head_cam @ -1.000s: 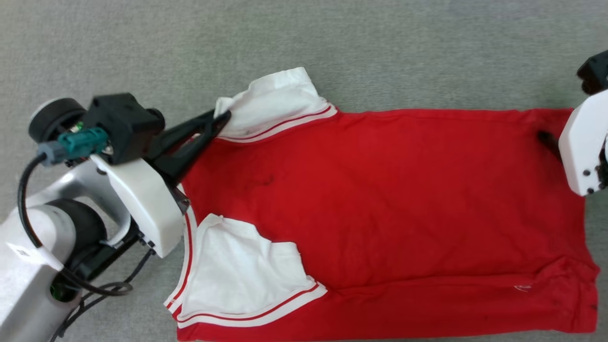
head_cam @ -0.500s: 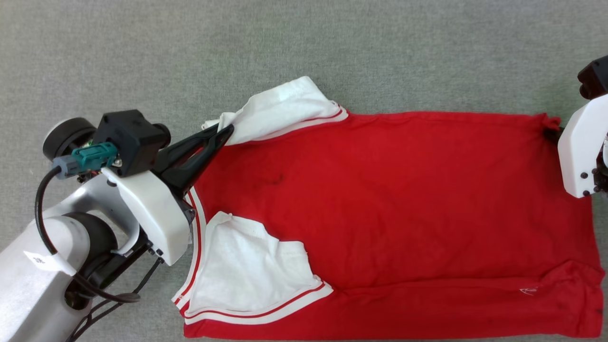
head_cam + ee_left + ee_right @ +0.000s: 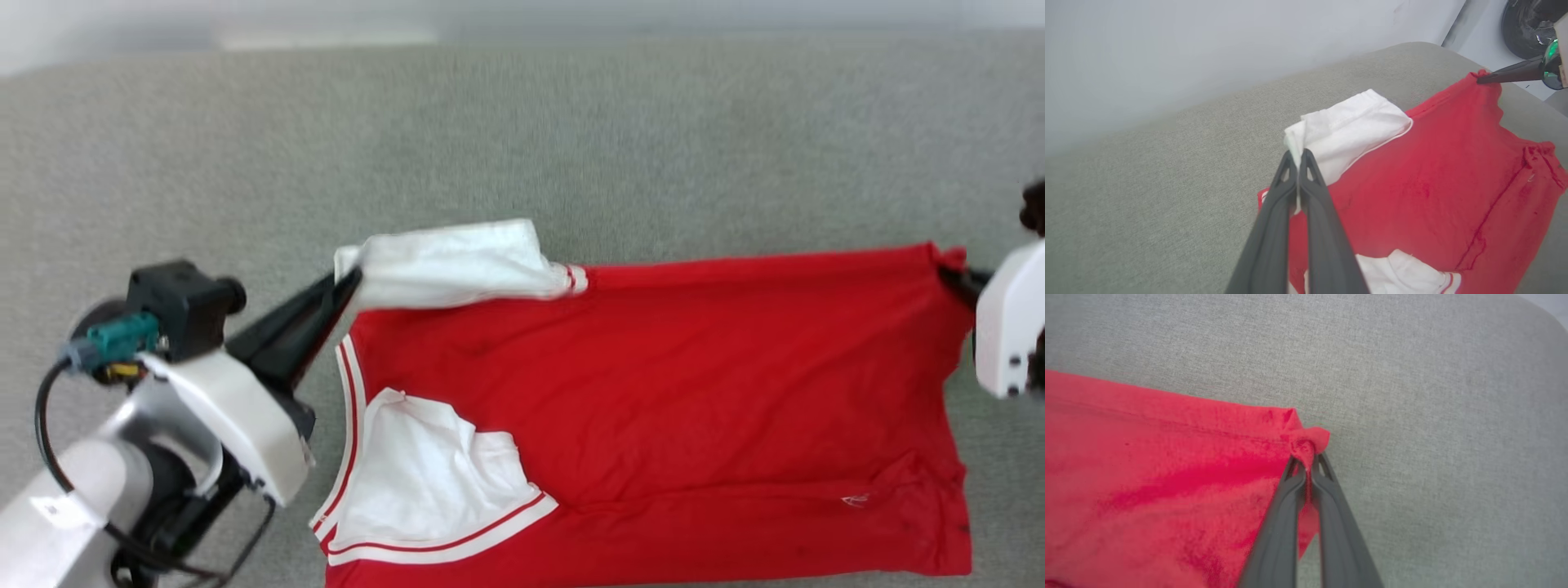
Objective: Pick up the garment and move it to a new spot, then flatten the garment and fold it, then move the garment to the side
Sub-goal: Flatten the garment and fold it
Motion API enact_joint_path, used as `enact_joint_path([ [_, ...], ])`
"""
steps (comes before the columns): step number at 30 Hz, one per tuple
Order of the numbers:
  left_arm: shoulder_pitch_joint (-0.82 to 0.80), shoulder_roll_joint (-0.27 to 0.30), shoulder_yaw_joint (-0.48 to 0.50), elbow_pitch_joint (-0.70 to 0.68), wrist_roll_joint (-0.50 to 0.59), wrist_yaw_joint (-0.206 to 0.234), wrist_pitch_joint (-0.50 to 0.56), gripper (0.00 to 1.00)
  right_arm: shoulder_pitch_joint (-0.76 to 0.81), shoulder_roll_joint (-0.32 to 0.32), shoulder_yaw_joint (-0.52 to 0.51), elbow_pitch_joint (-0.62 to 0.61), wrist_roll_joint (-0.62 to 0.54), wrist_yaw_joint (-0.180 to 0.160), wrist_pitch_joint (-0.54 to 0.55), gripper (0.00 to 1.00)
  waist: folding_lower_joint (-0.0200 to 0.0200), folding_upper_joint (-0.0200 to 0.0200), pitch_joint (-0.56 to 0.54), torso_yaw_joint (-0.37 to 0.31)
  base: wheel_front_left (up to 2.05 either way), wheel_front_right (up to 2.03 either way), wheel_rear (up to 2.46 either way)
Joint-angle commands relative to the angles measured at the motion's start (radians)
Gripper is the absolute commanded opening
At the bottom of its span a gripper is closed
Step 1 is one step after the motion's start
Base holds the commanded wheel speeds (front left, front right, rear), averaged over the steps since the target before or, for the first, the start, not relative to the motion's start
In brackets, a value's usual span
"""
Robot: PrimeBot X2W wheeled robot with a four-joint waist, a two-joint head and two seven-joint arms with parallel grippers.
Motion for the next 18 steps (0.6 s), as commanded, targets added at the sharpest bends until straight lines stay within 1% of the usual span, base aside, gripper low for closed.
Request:
enact_joint_path([
  [1,0.047,-0.003,0.003,-0.005,-0.019,0.017,-0.011,0.00,0.051,-0.010,-0.018,-0.022,0.009,0.000,-0.017,0.00,0.0001,0.0000,-0.057,0.002,0.00,0.00,0.00],
  [3,0.088,0.000,0.009,-0.013,-0.032,0.033,-0.025,0.00,0.099,-0.035,-0.013,-0.059,-0.023,-0.001,-0.034,0.00,0.0001,0.0000,-0.080,0.004,0.00,0.00,0.00],
  [6,0.160,0.014,0.011,-0.025,-0.047,0.053,-0.044,0.00,0.185,-0.013,-0.048,-0.110,-0.009,0.000,-0.051,0.00,0.0001,0.0000,-0.105,0.007,0.00,0.00,0.00],
  [9,0.232,0.023,0.004,-0.035,-0.061,0.067,-0.058,0.00,0.272,-0.019,-0.079,-0.160,-0.019,-0.001,-0.060,0.00,0.0001,0.0000,-0.124,0.010,0.00,0.00,0.00],
  [14,0.329,0.033,-0.033,-0.029,-0.064,0.073,-0.064,0.00,0.402,-0.002,-0.099,-0.230,-0.001,-0.001,-0.064,0.00,0.0001,0.0000,-0.135,0.006,0.00,0.00,0.00],
  [16,0.360,0.031,-0.046,-0.018,-0.064,0.076,-0.069,0.00,0.439,-0.005,-0.089,-0.247,-0.005,0.000,-0.064,0.00,0.0001,0.0000,-0.136,0.004,0.00,0.00,0.00],
  [18,0.379,0.033,-0.061,-0.002,-0.057,0.076,-0.065,0.00,0.467,-0.022,-0.063,-0.265,-0.012,0.000,-0.066,0.00,0.0001,0.0000,-0.134,0.003,0.00,0.00,0.00],
])
